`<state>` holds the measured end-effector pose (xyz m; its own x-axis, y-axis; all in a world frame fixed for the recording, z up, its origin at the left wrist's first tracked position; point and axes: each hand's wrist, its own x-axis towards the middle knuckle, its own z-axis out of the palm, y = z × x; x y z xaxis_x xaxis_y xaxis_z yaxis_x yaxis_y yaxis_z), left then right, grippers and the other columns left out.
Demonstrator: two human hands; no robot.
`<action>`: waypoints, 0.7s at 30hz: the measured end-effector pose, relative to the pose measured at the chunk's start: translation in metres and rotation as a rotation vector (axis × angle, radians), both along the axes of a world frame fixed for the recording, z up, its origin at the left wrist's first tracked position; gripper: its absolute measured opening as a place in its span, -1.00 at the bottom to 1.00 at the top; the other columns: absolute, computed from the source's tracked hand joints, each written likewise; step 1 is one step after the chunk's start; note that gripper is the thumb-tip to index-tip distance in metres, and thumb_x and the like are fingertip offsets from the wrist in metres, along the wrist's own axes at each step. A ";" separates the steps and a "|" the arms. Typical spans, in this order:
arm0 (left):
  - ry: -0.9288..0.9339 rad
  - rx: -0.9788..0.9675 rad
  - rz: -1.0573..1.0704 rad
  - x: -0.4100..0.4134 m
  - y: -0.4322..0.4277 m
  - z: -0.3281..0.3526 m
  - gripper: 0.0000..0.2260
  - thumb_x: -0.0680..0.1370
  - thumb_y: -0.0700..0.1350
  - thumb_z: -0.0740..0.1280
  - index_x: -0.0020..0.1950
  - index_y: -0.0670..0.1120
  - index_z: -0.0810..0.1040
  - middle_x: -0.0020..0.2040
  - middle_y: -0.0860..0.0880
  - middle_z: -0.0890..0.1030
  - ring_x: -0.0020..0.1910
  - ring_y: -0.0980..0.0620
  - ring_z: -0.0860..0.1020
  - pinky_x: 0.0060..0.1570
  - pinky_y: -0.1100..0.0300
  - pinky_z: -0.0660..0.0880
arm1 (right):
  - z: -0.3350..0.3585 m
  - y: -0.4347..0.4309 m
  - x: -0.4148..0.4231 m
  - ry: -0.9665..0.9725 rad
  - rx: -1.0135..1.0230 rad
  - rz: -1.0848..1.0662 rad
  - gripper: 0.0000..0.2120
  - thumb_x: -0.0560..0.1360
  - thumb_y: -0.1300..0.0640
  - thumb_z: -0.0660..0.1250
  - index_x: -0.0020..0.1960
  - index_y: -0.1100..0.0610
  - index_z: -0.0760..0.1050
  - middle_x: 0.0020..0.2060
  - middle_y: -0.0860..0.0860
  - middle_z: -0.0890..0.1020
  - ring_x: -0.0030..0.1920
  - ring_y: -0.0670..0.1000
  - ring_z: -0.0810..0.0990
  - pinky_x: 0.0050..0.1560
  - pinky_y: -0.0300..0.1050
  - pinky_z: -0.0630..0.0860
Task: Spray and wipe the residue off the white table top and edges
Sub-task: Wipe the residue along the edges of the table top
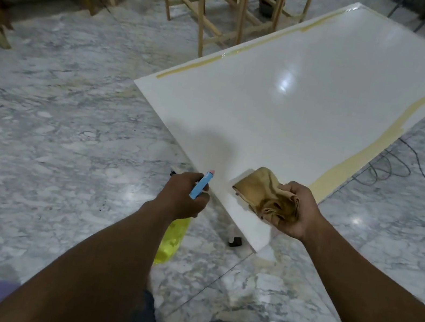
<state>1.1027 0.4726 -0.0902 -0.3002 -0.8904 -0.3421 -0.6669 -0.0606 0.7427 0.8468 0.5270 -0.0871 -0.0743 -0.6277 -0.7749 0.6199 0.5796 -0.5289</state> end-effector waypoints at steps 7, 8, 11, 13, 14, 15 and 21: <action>-0.029 -0.046 -0.063 0.063 -0.042 0.011 -0.92 0.53 -0.15 0.37 -0.04 -0.13 0.63 -0.13 -0.15 0.71 -0.32 -0.10 0.73 -0.25 -0.01 0.71 | 0.008 -0.067 0.116 -0.148 -0.034 0.021 -0.64 0.43 -0.03 0.32 0.04 0.22 0.66 0.01 0.19 0.67 -0.05 0.21 0.65 0.05 0.05 0.58; -0.036 -0.044 -0.065 0.076 -0.052 0.009 -0.93 0.53 -0.14 0.36 -0.05 -0.10 0.62 -0.13 -0.14 0.70 -0.30 -0.12 0.73 -0.21 -0.07 0.71 | 0.008 -0.081 0.130 -0.142 -0.023 0.040 -0.66 0.45 -0.03 0.30 -0.05 0.22 0.69 -0.05 0.18 0.69 -0.11 0.20 0.67 -0.03 0.03 0.61; -0.052 -0.039 -0.060 0.116 -0.085 0.003 -0.93 0.52 -0.12 0.37 -0.06 -0.11 0.62 -0.11 -0.13 0.68 -0.21 -0.15 0.69 -0.13 -0.11 0.69 | 0.011 -0.129 0.173 -0.095 -0.013 0.093 -0.66 0.51 0.00 0.26 -0.18 0.19 0.69 -0.16 0.16 0.70 -0.21 0.16 0.68 -0.09 -0.01 0.61; -0.089 -0.069 -0.078 0.140 -0.111 -0.004 -0.90 0.51 -0.12 0.40 -0.12 -0.15 0.59 -0.18 -0.11 0.65 -0.22 -0.13 0.63 -0.16 -0.06 0.62 | 0.010 -0.164 0.199 -0.061 0.005 0.136 -0.67 0.54 0.02 0.24 -0.15 0.21 0.68 -0.18 0.16 0.71 -0.23 0.15 0.70 -0.10 -0.03 0.61; -0.107 -0.085 -0.092 0.151 -0.123 -0.008 -0.86 0.51 -0.11 0.41 -0.17 -0.16 0.56 -0.23 -0.08 0.61 -0.26 -0.11 0.57 -0.22 -0.02 0.53 | 0.008 -0.180 0.210 -0.046 0.017 0.158 -0.66 0.55 0.03 0.23 -0.15 0.23 0.68 -0.19 0.17 0.71 -0.25 0.14 0.71 -0.15 -0.03 0.63; -0.118 -0.093 -0.108 0.159 -0.133 -0.010 -0.82 0.50 -0.09 0.42 -0.20 -0.16 0.52 -0.28 -0.05 0.56 -0.30 -0.08 0.51 -0.27 0.03 0.44 | 0.008 -0.194 0.219 -0.032 0.029 0.180 -0.65 0.56 0.04 0.22 -0.15 0.24 0.68 -0.21 0.17 0.71 -0.28 0.14 0.71 -0.21 -0.03 0.64; -0.021 -0.068 -0.018 0.205 -0.197 -0.028 -0.80 0.43 -0.08 0.31 -0.09 -0.21 0.56 -0.29 -0.16 0.59 -0.37 -0.11 0.47 -0.33 0.04 0.39 | 0.000 -0.290 0.258 0.693 -0.047 0.435 -0.74 0.57 0.13 0.18 0.18 0.11 0.56 -0.06 0.07 0.65 -0.16 0.10 0.60 -0.25 -0.12 0.51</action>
